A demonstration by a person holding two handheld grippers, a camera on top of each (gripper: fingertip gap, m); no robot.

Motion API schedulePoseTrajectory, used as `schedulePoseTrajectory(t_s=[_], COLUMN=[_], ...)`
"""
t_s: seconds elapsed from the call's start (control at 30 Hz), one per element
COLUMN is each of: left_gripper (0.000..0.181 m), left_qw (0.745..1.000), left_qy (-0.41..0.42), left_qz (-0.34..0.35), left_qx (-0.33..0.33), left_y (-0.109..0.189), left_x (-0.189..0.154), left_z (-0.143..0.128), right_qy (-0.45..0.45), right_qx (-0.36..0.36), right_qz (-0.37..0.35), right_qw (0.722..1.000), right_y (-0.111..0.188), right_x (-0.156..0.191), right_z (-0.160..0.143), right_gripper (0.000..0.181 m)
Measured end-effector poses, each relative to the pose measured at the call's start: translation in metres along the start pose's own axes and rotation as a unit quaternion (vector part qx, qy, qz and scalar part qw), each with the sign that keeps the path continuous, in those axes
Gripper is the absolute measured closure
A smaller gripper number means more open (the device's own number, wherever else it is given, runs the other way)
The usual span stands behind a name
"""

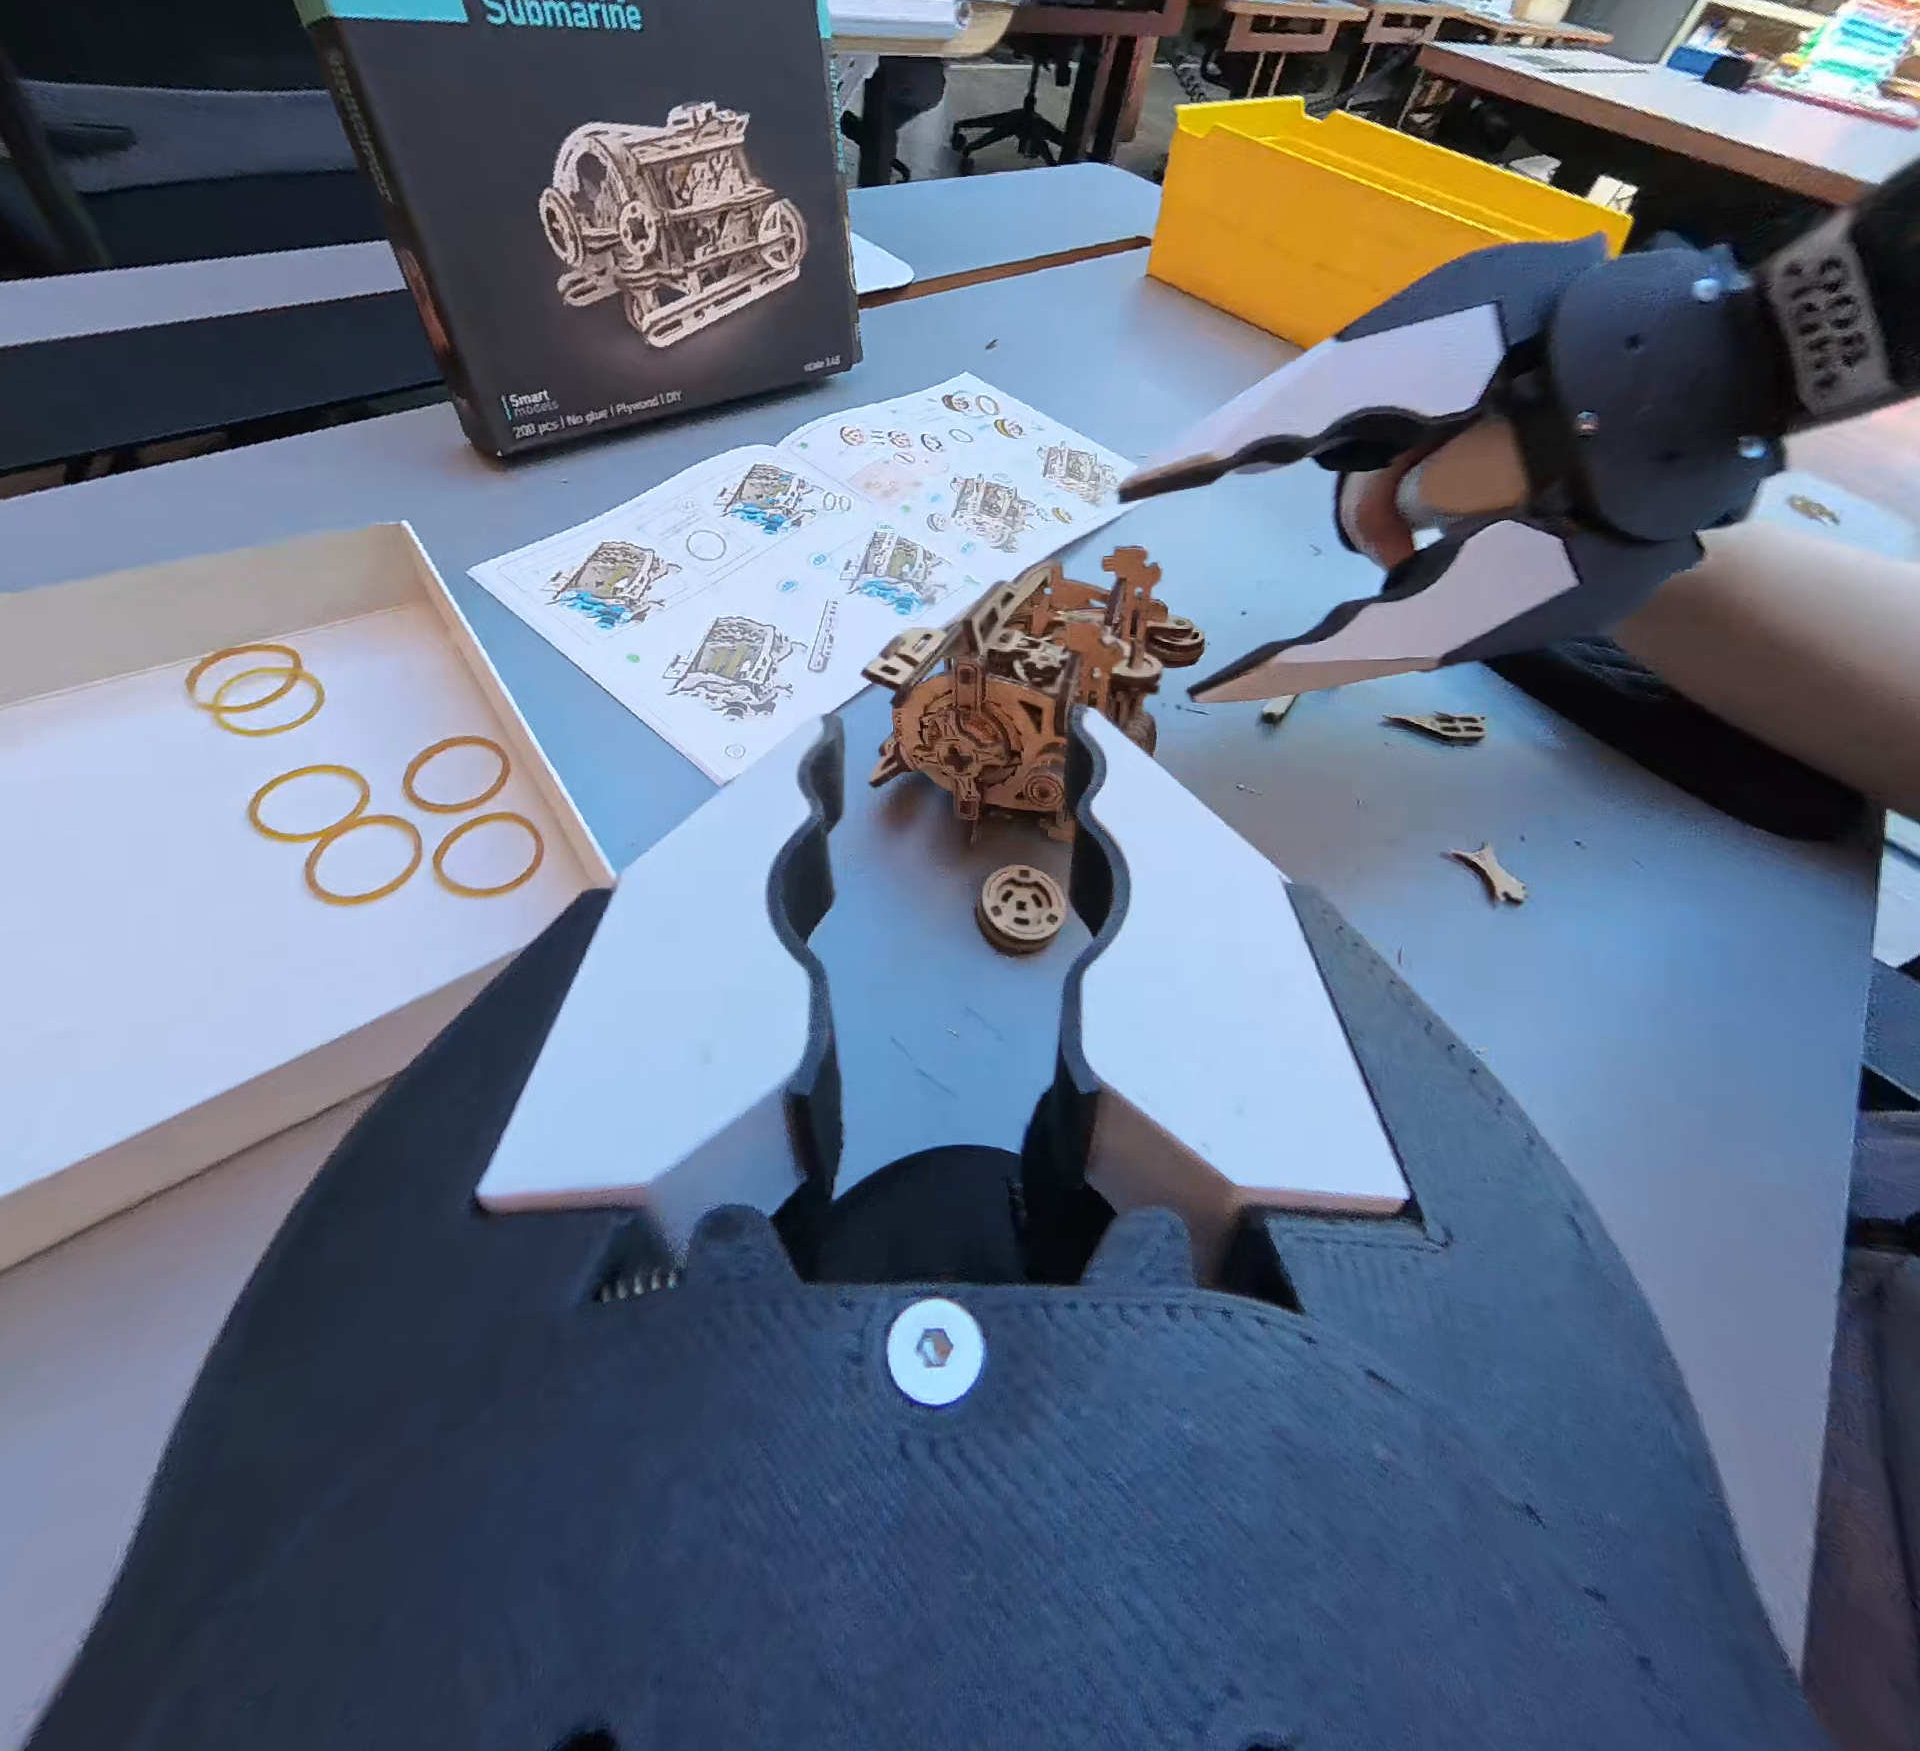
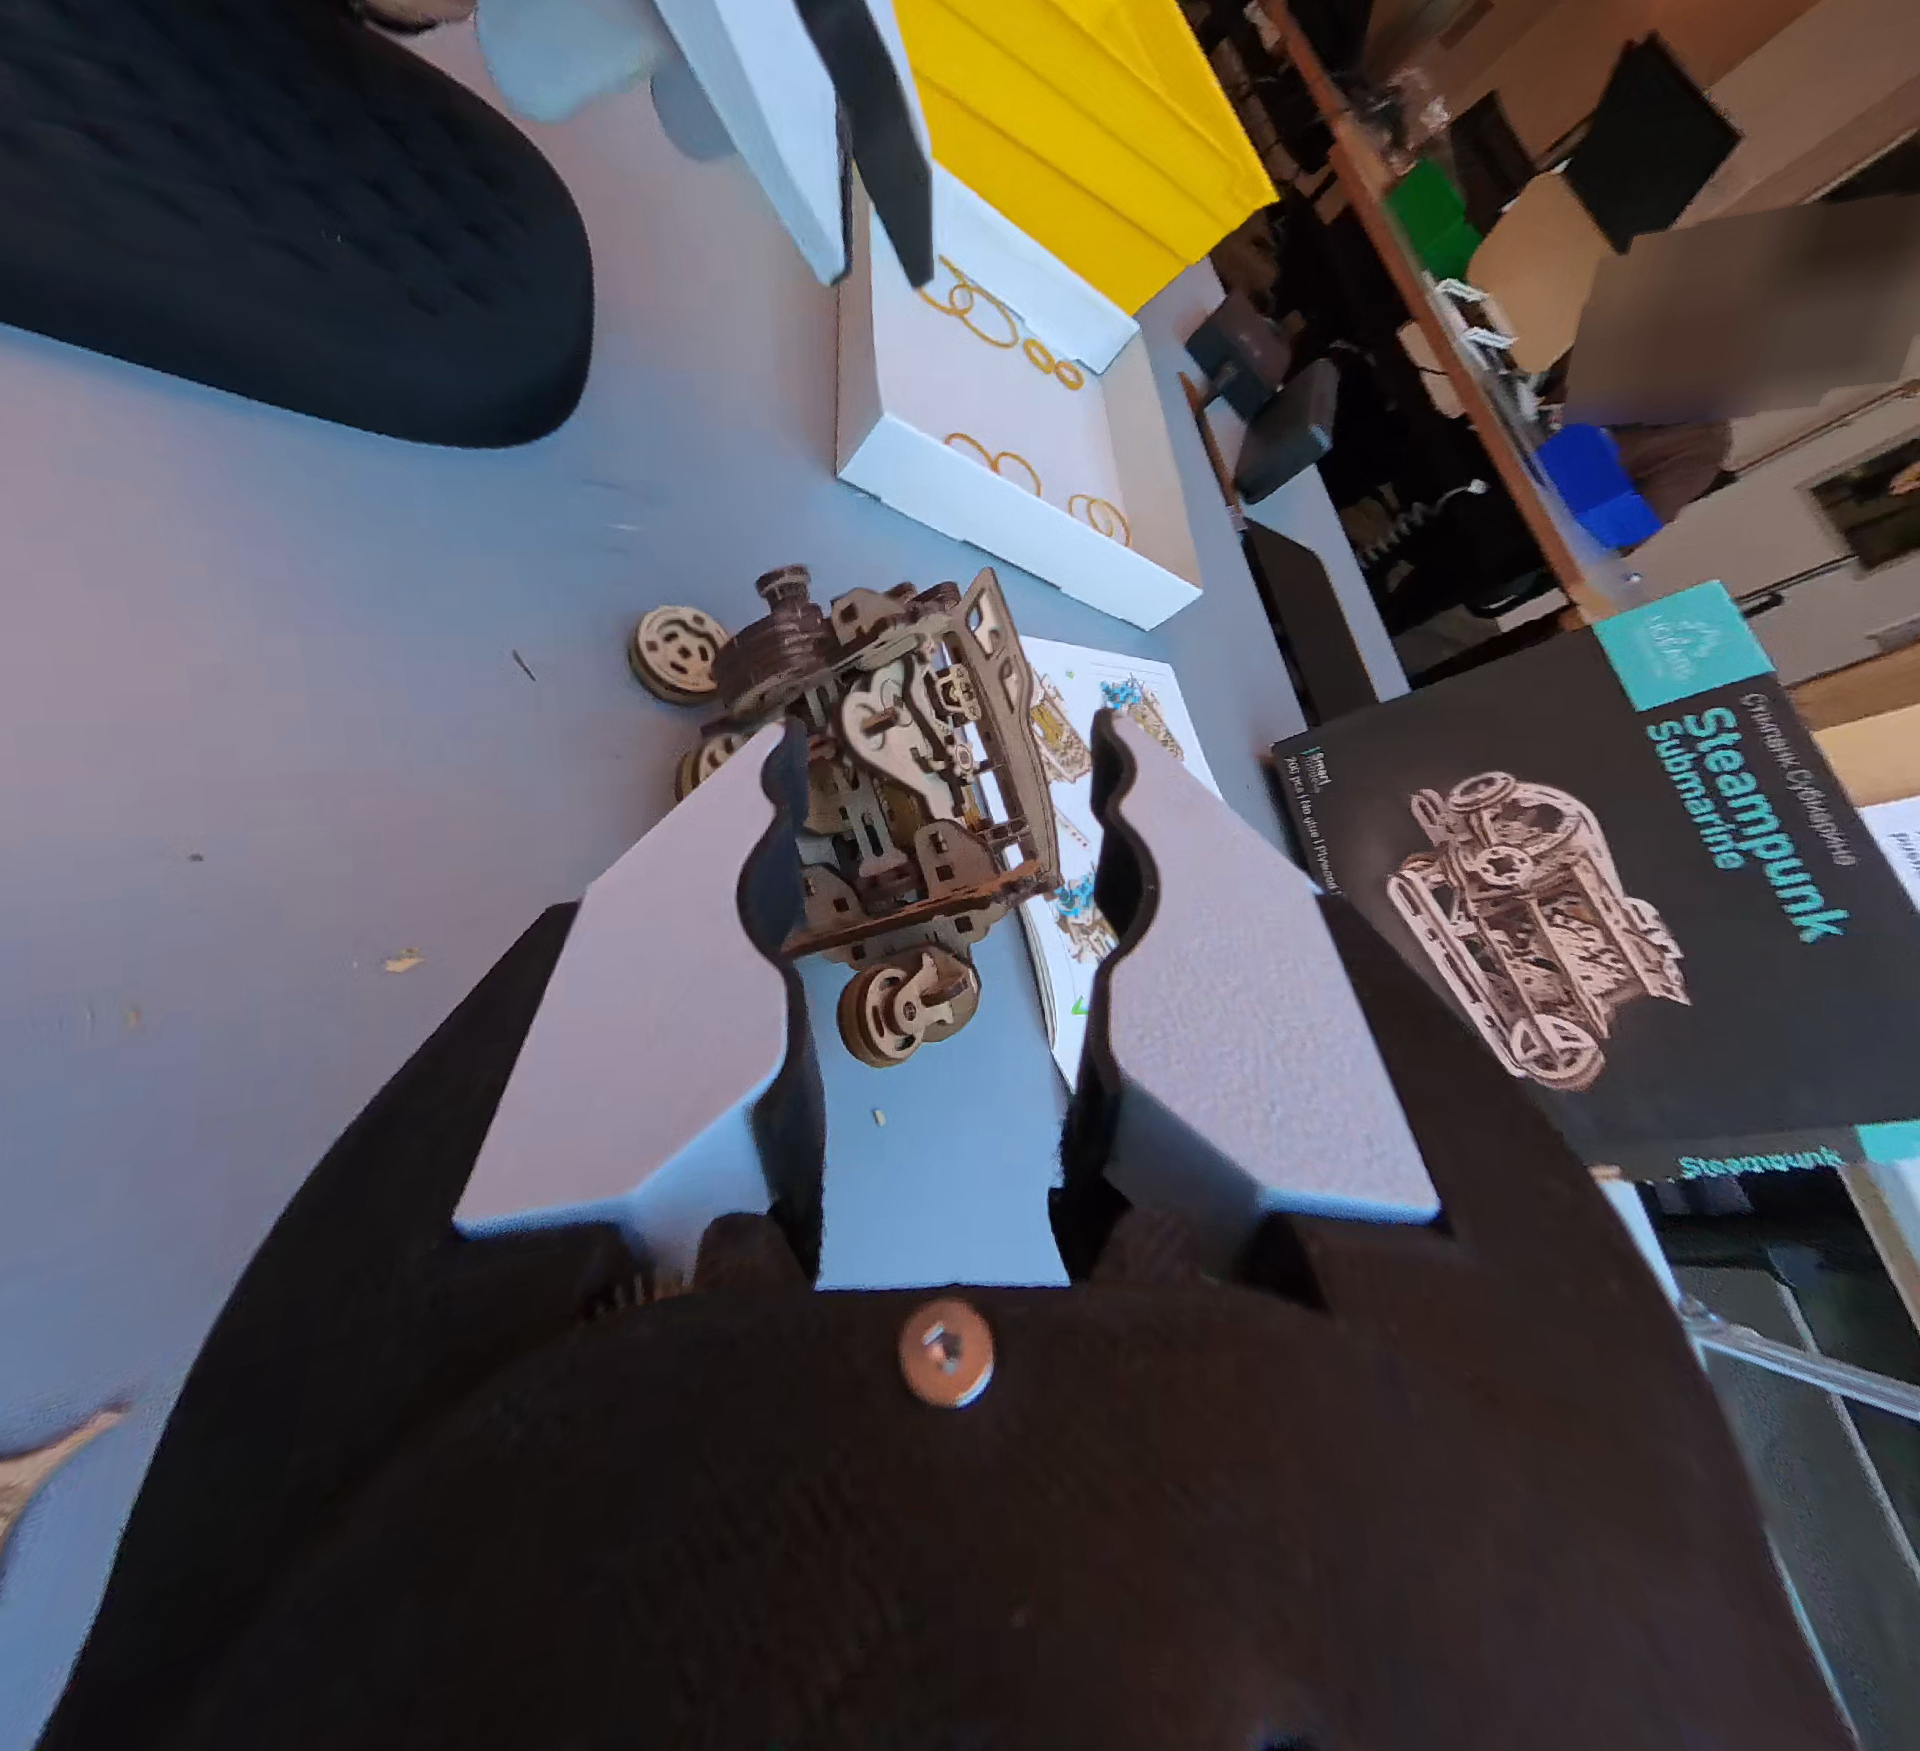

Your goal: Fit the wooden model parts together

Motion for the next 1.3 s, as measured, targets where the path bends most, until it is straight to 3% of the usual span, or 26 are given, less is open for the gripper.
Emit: schedulePoseTrajectory(t_s=[0.07,0.17,0.37,0.43,0.5,0.67,0.93,1.13,1.3], left_gripper=[0.127,0.114,0.145,0.144,0.129,0.112,0.130,0.115,0.115], left_qw=[1.000,1.000,0.997,0.997,0.998,0.998,0.995,0.998,0.997], left_qy=[0.009,0.010,0.076,0.071,0.051,0.044,0.075,0.035,0.046], left_qz=[0.002,-0.012,0.020,0.035,0.034,0.022,0.023,0.012,0.006], left_qx=[0.001,0.008,-0.010,-0.014,-0.024,-0.048,-0.060,-0.049,-0.055], left_y=[0.001,0.006,0.020,0.027,0.034,0.044,0.043,0.042,0.046], left_x=[-0.003,-0.009,-0.004,-0.005,-0.010,-0.019,-0.015,-0.026,-0.028], left_z=[-0.003,-0.011,-0.016,-0.018,-0.019,-0.019,-0.021,-0.024,-0.026], right_qy=[-0.005,-0.052,-0.139,-0.157,-0.153,-0.172,-0.231,-0.243,-0.250], right_qx=[-0.010,0.001,0.056,0.076,0.103,0.102,0.131,0.161,0.150], right_qz=[-0.019,0.029,0.067,0.077,0.063,0.020,-0.016,-0.025,-0.009], right_qw=[1.000,0.998,0.987,0.982,0.981,0.980,0.964,0.956,0.956], right_y=[0.009,0.005,-0.027,-0.034,-0.039,-0.039,-0.051,-0.062,-0.054], right_x=[0.011,0.045,0.093,0.099,0.101,0.091,0.075,0.074,0.076], right_z=[0.014,0.029,0.032,0.028,0.020,0.015,0.010,0.009,0.014], right_gripper=[0.137,0.144,0.141,0.141,0.139,0.141,0.140,0.140,0.141])
Point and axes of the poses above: each gripper's, where its closed fingertips meet, y back along the fingers, z out of its top, x = y × z across the jaws, the point moved 5 cm from there along y, back along the fingers, and after that the axes turned 5 degrees about x, right-handed, at the moved point
